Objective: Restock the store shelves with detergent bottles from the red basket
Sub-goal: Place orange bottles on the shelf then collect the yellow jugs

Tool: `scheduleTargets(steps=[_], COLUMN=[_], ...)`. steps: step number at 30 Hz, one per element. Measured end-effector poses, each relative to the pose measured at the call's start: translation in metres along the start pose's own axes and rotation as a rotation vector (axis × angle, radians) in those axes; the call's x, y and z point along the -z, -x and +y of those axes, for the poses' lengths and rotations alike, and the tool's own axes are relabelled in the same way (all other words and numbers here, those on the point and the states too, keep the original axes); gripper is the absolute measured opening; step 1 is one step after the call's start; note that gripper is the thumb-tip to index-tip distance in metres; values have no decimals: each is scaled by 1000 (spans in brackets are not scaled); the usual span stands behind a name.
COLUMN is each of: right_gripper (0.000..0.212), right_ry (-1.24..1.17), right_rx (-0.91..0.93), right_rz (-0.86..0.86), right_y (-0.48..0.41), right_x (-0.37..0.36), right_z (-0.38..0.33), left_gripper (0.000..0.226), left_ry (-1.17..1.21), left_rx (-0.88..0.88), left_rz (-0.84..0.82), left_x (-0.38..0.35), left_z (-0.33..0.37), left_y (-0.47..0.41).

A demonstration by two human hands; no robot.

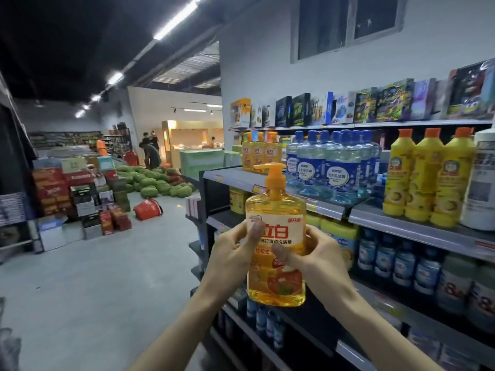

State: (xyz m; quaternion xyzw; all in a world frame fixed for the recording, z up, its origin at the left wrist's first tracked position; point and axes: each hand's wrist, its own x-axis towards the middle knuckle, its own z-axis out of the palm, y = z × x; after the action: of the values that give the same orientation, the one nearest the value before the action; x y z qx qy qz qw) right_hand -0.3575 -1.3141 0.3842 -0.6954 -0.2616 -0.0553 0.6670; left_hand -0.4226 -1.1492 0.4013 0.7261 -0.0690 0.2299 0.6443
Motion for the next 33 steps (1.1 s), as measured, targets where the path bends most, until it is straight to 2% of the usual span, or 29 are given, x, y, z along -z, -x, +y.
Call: scheduleTargets(steps=[10, 21, 33], right_gripper=[57, 65, 65], right_ry=[-43, -64, -2], right_rx=[25, 77, 156], right_rz=[-95, -200, -159], right_y=[-149, -329, -463], right_x=[-32, -52, -153], right_z=[51, 92, 136], left_gripper=[42, 42, 46], left_ry=[-95, -122, -118], left_rx=[-42, -80, -120], left_rz=[108, 192, 158], left_x=[34, 63, 175], left_z=[-48, -88, -154], left_y=[-131, -289, -416])
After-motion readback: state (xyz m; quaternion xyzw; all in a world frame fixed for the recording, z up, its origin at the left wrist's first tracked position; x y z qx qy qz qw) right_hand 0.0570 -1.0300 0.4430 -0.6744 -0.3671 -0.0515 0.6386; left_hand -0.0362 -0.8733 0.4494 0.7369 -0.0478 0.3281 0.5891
